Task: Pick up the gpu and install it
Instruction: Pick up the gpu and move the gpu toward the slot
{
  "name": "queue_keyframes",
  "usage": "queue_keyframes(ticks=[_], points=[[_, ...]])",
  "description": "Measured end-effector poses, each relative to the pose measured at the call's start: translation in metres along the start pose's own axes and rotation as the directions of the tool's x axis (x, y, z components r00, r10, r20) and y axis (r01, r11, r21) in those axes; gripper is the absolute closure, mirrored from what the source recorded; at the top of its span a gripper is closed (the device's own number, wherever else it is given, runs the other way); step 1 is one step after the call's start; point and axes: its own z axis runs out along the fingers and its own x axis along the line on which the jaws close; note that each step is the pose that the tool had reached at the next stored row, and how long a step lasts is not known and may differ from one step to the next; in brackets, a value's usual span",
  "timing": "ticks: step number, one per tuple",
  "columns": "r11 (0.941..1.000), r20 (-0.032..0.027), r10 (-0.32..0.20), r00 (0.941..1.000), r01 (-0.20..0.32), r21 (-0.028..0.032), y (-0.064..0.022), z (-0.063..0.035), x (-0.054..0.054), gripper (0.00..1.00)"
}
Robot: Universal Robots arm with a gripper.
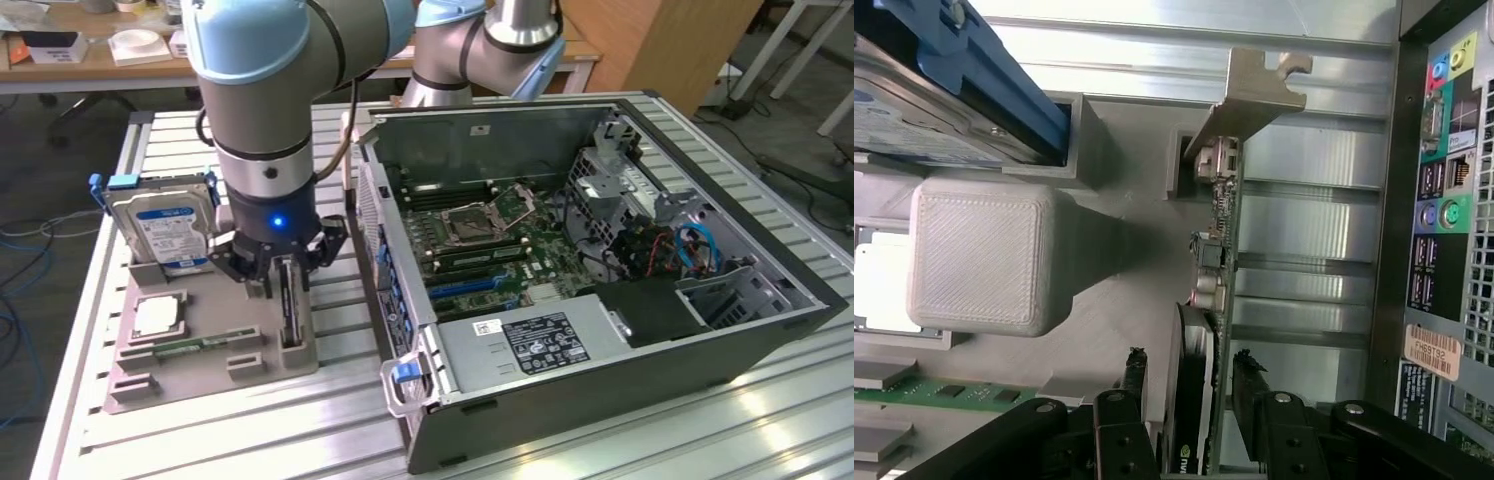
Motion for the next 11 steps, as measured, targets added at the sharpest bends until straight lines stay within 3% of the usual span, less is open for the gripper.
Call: queue_keyframes(ticks=[11], points=[[0.9999,0.0011,0.013,0.9999,-0.013,0.0,0.0002,0.0055,-0.0001,0.53]])
